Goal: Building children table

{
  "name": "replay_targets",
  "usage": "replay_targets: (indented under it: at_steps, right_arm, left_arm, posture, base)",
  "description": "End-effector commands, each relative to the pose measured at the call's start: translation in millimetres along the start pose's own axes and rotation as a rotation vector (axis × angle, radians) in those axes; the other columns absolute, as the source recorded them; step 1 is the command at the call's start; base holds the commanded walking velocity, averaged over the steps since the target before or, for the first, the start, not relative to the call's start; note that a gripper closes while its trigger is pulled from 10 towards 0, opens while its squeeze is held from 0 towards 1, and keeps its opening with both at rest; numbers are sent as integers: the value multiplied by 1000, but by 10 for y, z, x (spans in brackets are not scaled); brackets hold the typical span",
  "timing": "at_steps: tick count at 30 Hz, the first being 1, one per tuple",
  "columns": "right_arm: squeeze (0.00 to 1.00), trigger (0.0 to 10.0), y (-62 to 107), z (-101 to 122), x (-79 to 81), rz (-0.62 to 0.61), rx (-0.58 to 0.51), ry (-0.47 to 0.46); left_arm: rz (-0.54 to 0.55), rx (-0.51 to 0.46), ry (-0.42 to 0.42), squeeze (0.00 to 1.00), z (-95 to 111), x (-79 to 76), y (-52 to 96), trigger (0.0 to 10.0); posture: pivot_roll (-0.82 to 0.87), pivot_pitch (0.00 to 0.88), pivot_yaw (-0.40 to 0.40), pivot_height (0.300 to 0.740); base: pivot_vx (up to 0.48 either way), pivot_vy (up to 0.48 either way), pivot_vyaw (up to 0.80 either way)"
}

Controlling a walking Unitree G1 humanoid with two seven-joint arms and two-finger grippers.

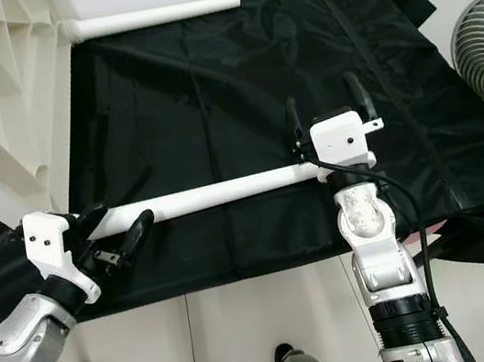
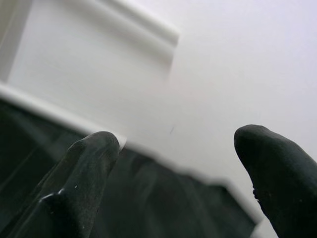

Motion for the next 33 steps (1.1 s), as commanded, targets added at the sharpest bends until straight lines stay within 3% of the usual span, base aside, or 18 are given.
replay_targets:
  at_steps: [1,5,6,11,16,21,22,33]
  right_arm:
    - [0,10000,-28,141,-8,-5,-89,42]
    - [0,10000,-47,229,-43,-24,-132,60]
    - [0,10000,-60,372,-93,-65,-202,110]
    - [0,10000,-75,496,-99,-97,-267,168]
    - [0,10000,-200,748,-15,-45,-456,232]
    - [0,10000,-273,807,4,8,-512,237]
    - [0,10000,-335,872,-5,47,-577,268]
    - [0,10000,-382,940,31,54,-685,332]
  left_arm:
    - [49,22,29,0,-28,55,68,10000]
    - [51,31,25,0,-34,78,89,10000]
    - [62,49,23,0,-56,104,104,10000]
    - [75,60,35,0,-60,134,92,10000]
    - [60,76,33,0,-59,252,-83,10000]
    - [43,78,25,0,-54,272,-140,10000]
    - [30,77,12,0,-60,278,-197,10000]
    - [15,75,16,0,-95,275,-303,10000]
  posture:
    - [47,168,44,740]
    - [49,170,50,740]
    - [45,170,55,740]
    - [33,170,81,740]
    - [14,172,124,740]
    - [-2,173,128,740]
    - [-12,172,118,740]
    - [-27,151,119,740]
  base:
    - [0,0,0]
    - [0,0,0]
    - [0,0,0]
    - [0,0,0]
    - [0,0,0]
    - [0,0,0]
    - [0,0,0]
    - [0,0,0]
Point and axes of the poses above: a point about 5 cm out from each wrist's last joint towards the gripper, its own y axis pointing back from the gripper into the wrist, its own z axis along the axis of the wrist's last joint, x = y × z, the point moved 1 cm from there along -y, pointing out of the wrist towards the gripper, and after that the axes turned 5 degrees about -y, right-handed, at the moved point
